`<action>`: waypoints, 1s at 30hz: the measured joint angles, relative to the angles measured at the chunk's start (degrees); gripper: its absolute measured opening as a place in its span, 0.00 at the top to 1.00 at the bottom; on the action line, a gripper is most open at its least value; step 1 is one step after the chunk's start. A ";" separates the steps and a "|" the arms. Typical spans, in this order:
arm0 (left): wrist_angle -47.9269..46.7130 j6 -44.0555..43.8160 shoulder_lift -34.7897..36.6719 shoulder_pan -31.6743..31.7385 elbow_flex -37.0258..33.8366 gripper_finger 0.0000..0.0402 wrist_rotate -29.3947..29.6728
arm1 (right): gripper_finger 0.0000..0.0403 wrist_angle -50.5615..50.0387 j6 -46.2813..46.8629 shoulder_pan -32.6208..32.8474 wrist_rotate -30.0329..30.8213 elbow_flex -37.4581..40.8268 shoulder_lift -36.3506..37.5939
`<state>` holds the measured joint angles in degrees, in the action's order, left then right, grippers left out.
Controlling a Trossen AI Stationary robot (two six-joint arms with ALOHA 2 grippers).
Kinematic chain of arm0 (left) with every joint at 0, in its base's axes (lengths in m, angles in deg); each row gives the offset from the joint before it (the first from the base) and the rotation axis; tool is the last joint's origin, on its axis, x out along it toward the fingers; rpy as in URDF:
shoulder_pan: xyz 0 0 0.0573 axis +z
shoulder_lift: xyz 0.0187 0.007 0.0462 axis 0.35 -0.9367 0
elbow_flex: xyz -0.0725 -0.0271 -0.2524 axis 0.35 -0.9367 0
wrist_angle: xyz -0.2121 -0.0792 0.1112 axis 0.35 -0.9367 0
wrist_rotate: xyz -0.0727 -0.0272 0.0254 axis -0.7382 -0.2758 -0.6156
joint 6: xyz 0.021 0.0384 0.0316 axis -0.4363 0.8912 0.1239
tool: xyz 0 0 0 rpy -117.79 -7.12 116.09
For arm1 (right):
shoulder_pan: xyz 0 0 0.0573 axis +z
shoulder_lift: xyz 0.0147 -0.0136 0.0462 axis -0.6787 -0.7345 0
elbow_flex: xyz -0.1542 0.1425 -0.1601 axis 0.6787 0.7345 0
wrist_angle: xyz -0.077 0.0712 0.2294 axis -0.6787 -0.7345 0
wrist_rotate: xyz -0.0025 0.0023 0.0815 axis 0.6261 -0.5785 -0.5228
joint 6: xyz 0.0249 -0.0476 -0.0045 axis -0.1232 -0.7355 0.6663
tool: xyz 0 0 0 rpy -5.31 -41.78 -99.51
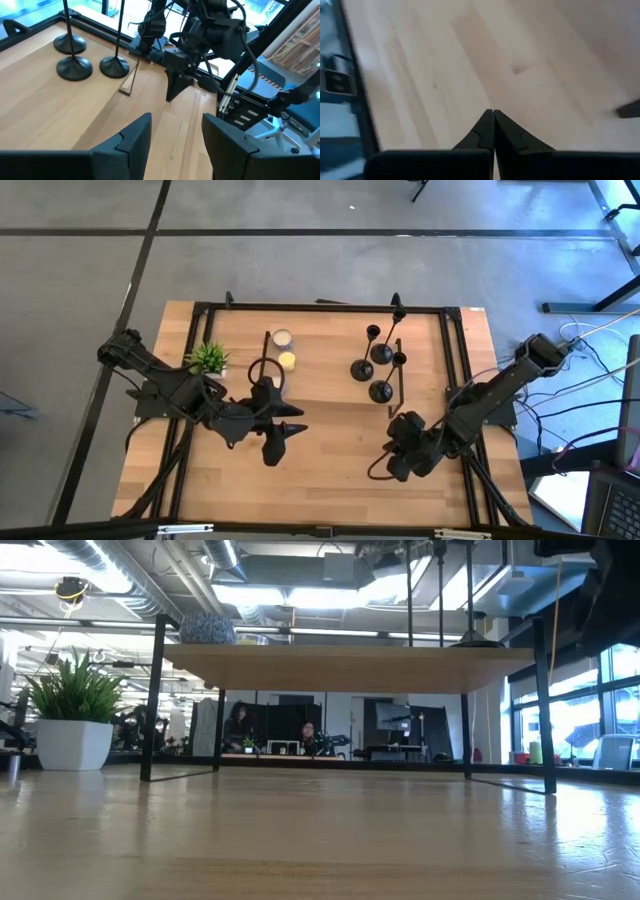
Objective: Pick & Place candle stick holders
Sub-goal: Return to Home Position
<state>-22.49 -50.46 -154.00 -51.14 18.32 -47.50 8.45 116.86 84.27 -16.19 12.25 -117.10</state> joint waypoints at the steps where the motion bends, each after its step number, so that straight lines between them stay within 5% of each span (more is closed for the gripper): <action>1: 0.02 0.00 0.00 0.00 0.00 0.57 0.00 | 1.00 1.59 0.94 0.36 0.29 1.33 0.82; 12: 0.02 -0.46 0.00 0.32 0.00 0.57 0.15 | 1.00 -4.65 22.99 7.82 17.49 12.33 15.19; 20: 0.43 -0.36 0.00 2.18 0.00 0.57 0.23 | 1.00 -5.47 32.46 8.33 27.23 14.78 17.20; 30: 0.48 0.17 0.00 3.89 0.00 0.57 -0.01 | 1.00 -5.86 32.77 7.50 27.63 15.03 17.15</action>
<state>-22.01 -50.28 -154.00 -47.26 18.32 -47.51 2.59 149.63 91.78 11.44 27.28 -99.94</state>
